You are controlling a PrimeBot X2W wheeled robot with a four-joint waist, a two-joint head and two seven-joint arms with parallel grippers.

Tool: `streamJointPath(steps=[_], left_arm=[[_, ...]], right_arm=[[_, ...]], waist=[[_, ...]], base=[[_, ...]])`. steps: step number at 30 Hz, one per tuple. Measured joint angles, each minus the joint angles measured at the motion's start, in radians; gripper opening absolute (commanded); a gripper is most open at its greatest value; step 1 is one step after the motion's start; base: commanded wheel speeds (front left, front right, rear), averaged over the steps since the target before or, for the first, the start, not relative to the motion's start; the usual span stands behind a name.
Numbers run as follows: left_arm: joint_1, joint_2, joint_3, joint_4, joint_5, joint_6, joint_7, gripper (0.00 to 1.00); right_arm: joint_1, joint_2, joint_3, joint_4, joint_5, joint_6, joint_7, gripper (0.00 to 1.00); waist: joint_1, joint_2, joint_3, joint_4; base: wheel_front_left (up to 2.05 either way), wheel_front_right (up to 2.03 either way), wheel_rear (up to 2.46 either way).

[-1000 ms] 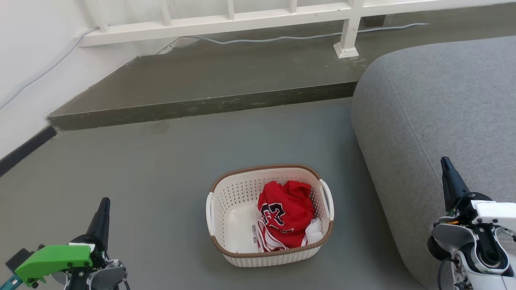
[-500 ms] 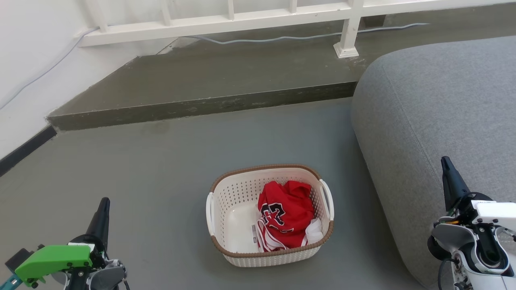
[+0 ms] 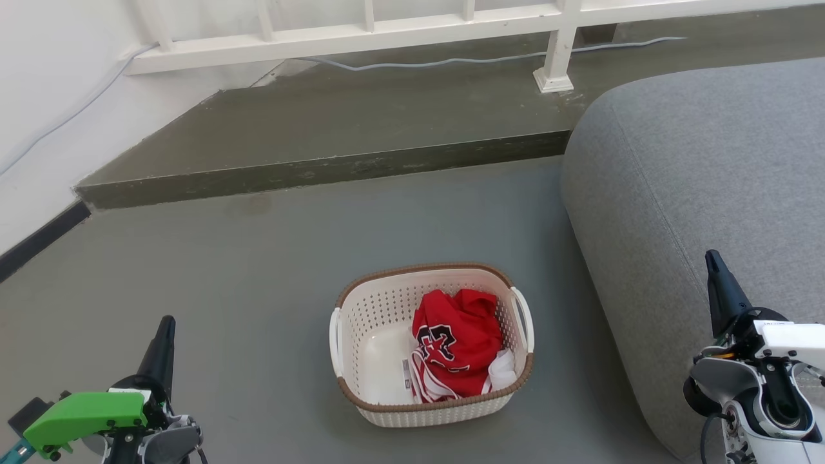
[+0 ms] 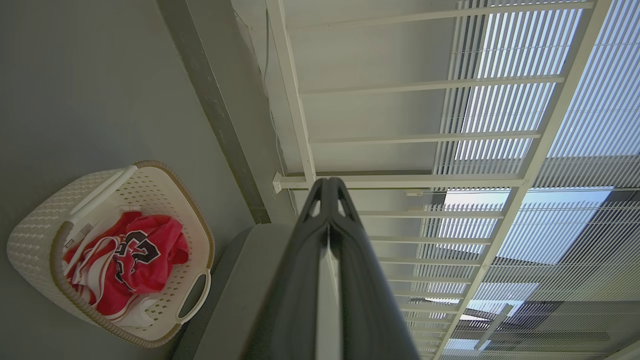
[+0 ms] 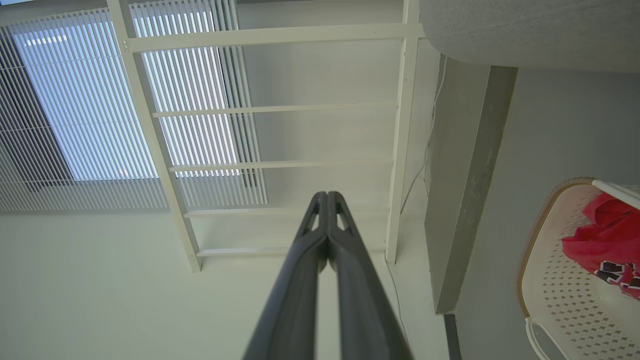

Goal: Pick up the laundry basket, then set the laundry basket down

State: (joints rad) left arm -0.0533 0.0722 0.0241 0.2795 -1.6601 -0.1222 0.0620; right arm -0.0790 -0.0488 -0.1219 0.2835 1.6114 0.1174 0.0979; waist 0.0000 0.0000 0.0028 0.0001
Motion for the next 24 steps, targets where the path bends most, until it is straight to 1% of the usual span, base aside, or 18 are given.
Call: streamJointPath(steps=[24], left_arm=[[0.000,0.000,0.002,-0.002,0.000,0.000,0.000,0.00]], right_arm=[[0.000,0.000,-0.001,-0.001,0.000,0.000,0.000,0.00]], waist=[[0.0000,0.0000,0.000,0.000]], base=[[0.00,0.00,0.00]])
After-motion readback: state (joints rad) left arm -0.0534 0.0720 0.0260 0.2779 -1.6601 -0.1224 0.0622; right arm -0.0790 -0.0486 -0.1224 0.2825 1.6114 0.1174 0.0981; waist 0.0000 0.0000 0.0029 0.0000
